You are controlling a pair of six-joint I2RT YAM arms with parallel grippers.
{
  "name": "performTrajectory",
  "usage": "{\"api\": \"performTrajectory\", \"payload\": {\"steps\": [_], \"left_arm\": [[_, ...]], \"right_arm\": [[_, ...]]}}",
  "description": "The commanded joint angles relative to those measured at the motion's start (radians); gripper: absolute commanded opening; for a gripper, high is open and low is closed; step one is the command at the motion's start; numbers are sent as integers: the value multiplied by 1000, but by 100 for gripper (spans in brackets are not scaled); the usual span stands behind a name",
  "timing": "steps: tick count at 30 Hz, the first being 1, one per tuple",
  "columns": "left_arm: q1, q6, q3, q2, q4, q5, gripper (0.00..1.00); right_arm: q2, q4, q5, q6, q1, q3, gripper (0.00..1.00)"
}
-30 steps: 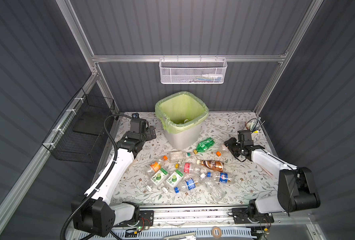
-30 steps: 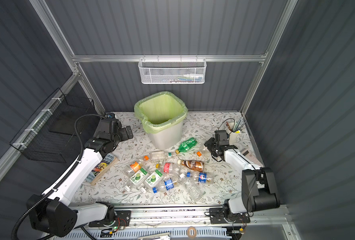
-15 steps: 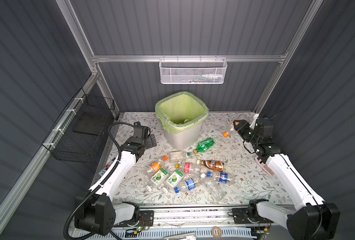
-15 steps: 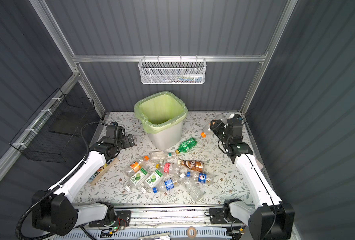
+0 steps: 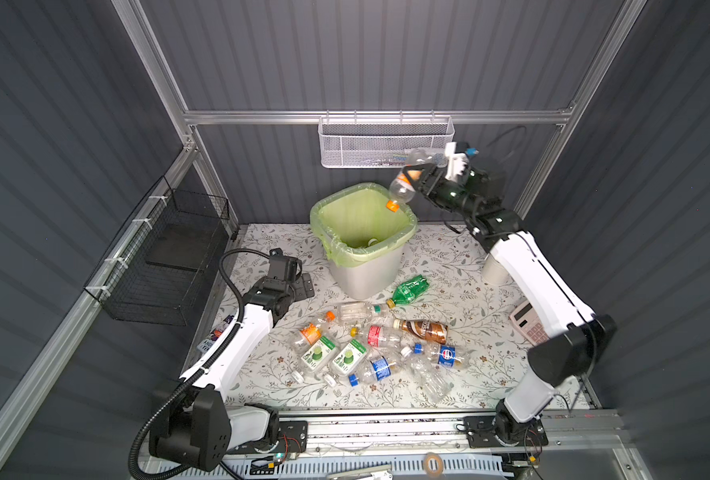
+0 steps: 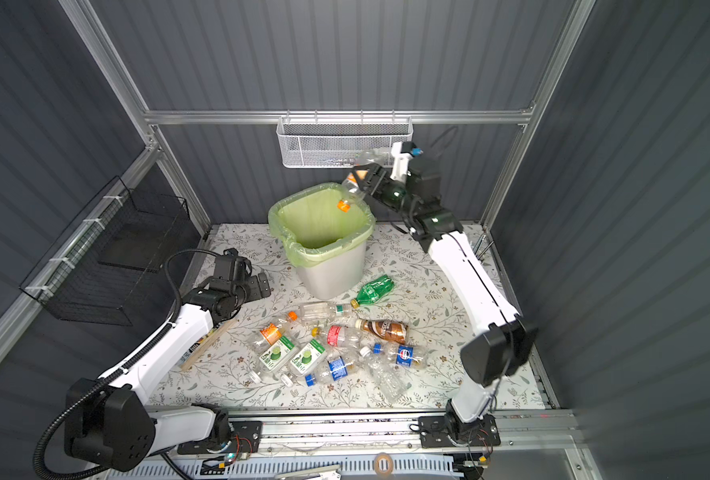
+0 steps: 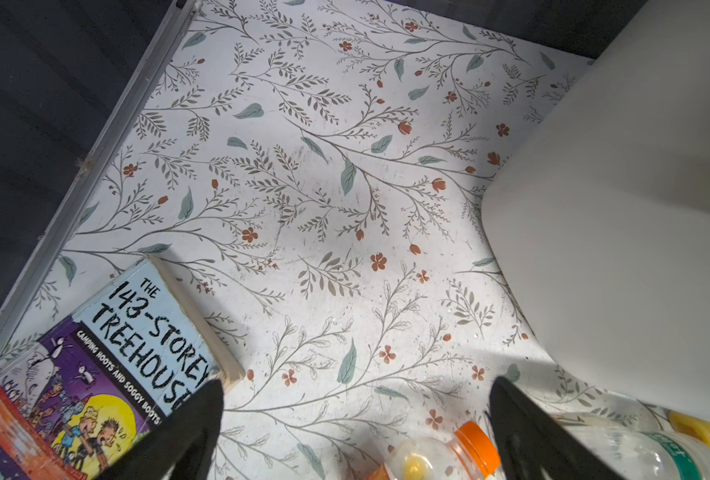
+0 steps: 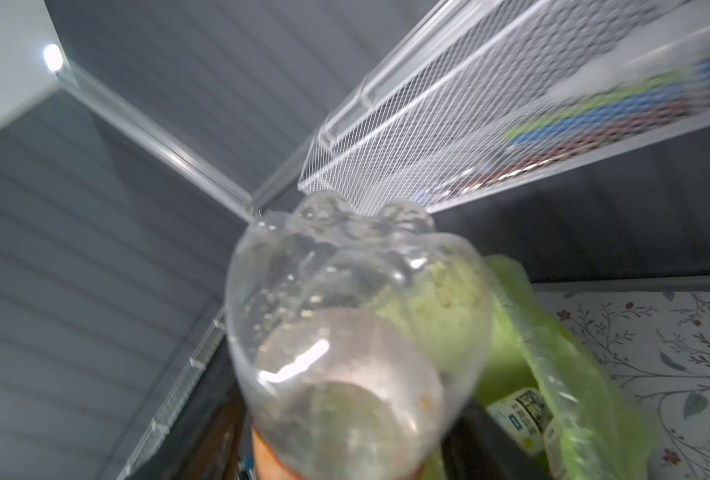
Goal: Throw the plastic bottles in the bin
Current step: 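Carry the orange-capped bottle over the bin with the right gripper and release it, then withdraw the right gripper from the bin toward the bottle pile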
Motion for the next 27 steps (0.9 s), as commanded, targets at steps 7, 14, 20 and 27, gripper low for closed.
{"api": "performTrajectory", "payload": {"steps": [7,14,20,27], "left_arm": [[7,21,-2,-42,-10,-2,100],[7,40,-8,-48,-28,26,100],[6,20,-30,-57,-30,50,100],[5,-5,-43,-69,-7,52,100]], "right_arm": [[-99,-167,113,-175,-8,-15,99],[-293,-36,207,-157,-40,-319,99],[-417,-64,234,-193,-65,-537,99],[-592,-164,285,-243,-65,-804,99]]}}
